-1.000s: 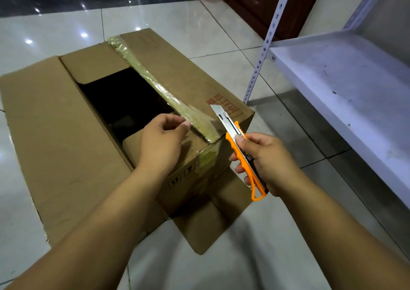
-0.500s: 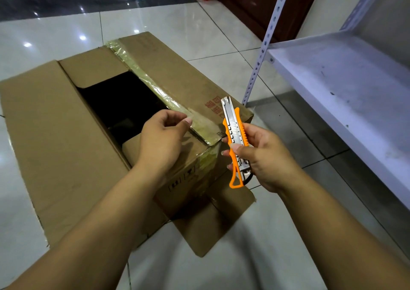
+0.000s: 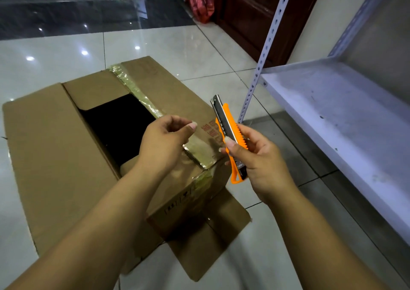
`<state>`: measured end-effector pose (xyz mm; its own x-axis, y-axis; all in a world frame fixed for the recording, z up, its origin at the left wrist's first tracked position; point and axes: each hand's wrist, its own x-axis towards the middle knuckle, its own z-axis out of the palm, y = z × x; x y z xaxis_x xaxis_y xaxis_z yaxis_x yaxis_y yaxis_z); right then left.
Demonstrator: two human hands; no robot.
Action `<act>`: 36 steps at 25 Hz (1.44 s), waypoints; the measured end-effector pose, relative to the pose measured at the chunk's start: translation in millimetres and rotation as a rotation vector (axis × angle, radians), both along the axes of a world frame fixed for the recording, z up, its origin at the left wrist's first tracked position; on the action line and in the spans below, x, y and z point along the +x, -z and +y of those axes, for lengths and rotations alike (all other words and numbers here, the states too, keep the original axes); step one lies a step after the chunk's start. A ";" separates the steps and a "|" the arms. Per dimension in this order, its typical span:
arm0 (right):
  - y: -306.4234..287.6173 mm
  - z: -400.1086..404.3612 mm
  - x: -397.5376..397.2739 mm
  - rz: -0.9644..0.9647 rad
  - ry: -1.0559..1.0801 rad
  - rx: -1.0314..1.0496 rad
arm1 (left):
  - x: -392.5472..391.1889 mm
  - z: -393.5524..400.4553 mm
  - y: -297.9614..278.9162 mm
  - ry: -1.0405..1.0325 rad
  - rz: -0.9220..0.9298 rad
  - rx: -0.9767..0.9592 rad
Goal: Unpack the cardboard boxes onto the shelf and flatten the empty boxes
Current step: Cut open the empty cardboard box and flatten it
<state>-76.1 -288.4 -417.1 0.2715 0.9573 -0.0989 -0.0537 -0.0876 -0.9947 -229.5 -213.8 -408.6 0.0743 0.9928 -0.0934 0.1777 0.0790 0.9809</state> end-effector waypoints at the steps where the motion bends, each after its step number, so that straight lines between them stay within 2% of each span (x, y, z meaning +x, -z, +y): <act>1: -5.6 2.8 1.0 0.014 0.008 0.010 | 2.5 3.5 -6.3 0.008 -0.005 0.009; 5: -39.4 18.7 10.9 0.009 0.007 0.057 | 17.4 19.2 -40.6 0.052 -0.015 0.056; 12: -115.1 60.8 41.7 -0.219 0.117 0.140 | 51.2 57.3 -108.1 0.151 0.037 0.232; 17: -174.2 83.9 69.8 -0.304 0.163 0.205 | 80.7 77.8 -157.1 0.197 0.039 0.333; 21: -217.8 95.2 97.4 -0.495 0.215 0.240 | 105.2 91.2 -197.4 0.237 0.020 0.400; 25: -253.0 96.1 130.5 -0.809 0.344 0.282 | 131.7 98.1 -225.1 0.280 0.016 0.477; 31: -290.1 86.8 191.7 -1.304 0.537 0.101 | 178.5 103.9 -246.3 0.336 0.014 0.496; 36: -298.5 80.4 221.9 -1.464 0.548 -0.179 | 214.3 104.3 -248.0 0.379 0.065 0.476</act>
<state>145.8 -208.0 -118.6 0.5261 0.7191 0.4540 0.8456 -0.4992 -0.1892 -15.2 -109.5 -160.5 0.4397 0.8321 0.3380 0.1680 -0.4459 0.8792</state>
